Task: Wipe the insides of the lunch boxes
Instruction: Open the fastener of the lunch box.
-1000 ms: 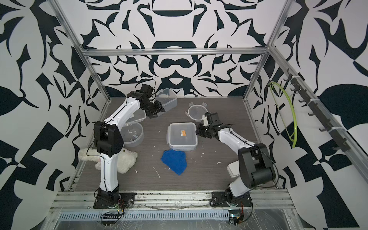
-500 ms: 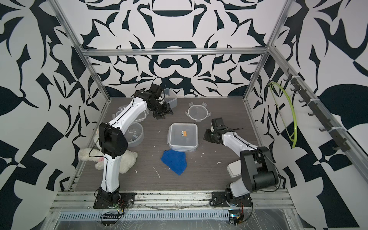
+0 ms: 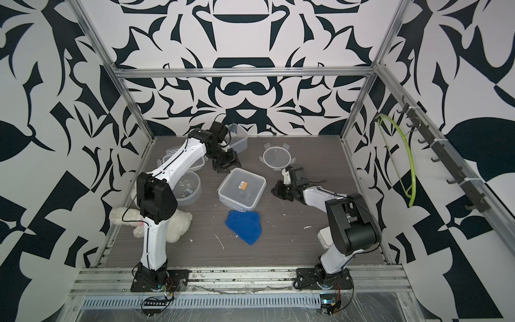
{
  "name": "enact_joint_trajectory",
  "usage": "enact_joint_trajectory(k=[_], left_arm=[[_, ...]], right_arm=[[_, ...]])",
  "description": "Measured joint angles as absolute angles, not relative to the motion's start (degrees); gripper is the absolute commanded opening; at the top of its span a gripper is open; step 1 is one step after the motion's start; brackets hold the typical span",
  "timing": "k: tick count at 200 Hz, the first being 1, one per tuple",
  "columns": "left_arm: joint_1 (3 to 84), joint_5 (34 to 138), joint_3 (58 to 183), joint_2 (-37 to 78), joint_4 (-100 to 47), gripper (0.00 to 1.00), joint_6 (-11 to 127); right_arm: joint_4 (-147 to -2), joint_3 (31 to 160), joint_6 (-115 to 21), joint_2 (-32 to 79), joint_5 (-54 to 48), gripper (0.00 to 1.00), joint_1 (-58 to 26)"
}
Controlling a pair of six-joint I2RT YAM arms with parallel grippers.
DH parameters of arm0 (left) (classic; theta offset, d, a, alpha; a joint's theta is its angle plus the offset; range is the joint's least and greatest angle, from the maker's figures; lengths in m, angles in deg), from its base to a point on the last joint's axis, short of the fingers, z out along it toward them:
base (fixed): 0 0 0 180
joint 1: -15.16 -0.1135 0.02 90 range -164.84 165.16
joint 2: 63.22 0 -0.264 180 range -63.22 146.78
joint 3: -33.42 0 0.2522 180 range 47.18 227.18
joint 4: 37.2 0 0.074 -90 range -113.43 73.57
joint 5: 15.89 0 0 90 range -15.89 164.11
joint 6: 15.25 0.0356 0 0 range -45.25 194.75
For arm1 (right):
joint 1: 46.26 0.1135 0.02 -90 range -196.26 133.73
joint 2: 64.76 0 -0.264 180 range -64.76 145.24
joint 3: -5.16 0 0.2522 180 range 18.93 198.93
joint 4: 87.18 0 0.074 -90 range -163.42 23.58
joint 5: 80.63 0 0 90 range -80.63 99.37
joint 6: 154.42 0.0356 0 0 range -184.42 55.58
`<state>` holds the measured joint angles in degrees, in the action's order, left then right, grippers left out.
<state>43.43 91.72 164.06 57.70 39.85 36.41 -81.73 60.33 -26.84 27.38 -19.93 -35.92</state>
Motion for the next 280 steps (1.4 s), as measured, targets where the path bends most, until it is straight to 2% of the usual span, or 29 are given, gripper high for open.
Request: enact_joint_trajectory(k=[11, 31, 73, 118, 163, 181, 191, 222, 280], left_arm=[[43.93, 92.20, 162.46, 57.48, 39.70, 0.61, 36.01], [45.01, 93.53, 159.71, 57.48, 39.11, 0.61, 35.60], [46.08, 96.24, 155.12, 57.50, 36.81, 0.60, 34.55], [45.97, 98.85, 152.93, 57.55, 33.97, 0.59, 34.22], [45.92, 101.16, 151.88, 57.55, 31.70, 0.59, 34.29], [45.90, 102.21, 151.43, 57.55, 30.74, 0.59, 34.26], [45.86, 102.78, 151.08, 57.55, 30.04, 0.59, 34.29], [44.61, 104.14, 150.05, 57.57, 28.42, 0.59, 34.24], [40.28, 108.75, 152.87, 60.69, 26.39, 0.58, 34.26]], right_arm=[[-87.99, 56.42, -24.32, 27.27, -22.60, 0.48, -39.92], [-98.00, 51.33, -19.14, 27.55, -26.47, 0.61, -41.42], [-117.89, 48.33, -11.67, 27.62, -31.96, 0.68, -35.48], [-125.60, 49.14, -8.61, 33.61, -32.87, 0.67, -30.06], [-132.38, 49.27, -3.06, 41.34, -33.94, 0.64, -28.51], [-136.42, 49.60, -0.50, 43.57, -34.10, 0.59, -28.24], [-139.26, 50.24, 1.14, 45.30, -34.23, 0.53, -27.92], [-147.06, 53.30, 6.17, 50.74, -34.51, 0.46, -27.54], [-143.50, 62.63, 7.41, 54.92, -34.08, 0.45, -27.65]])
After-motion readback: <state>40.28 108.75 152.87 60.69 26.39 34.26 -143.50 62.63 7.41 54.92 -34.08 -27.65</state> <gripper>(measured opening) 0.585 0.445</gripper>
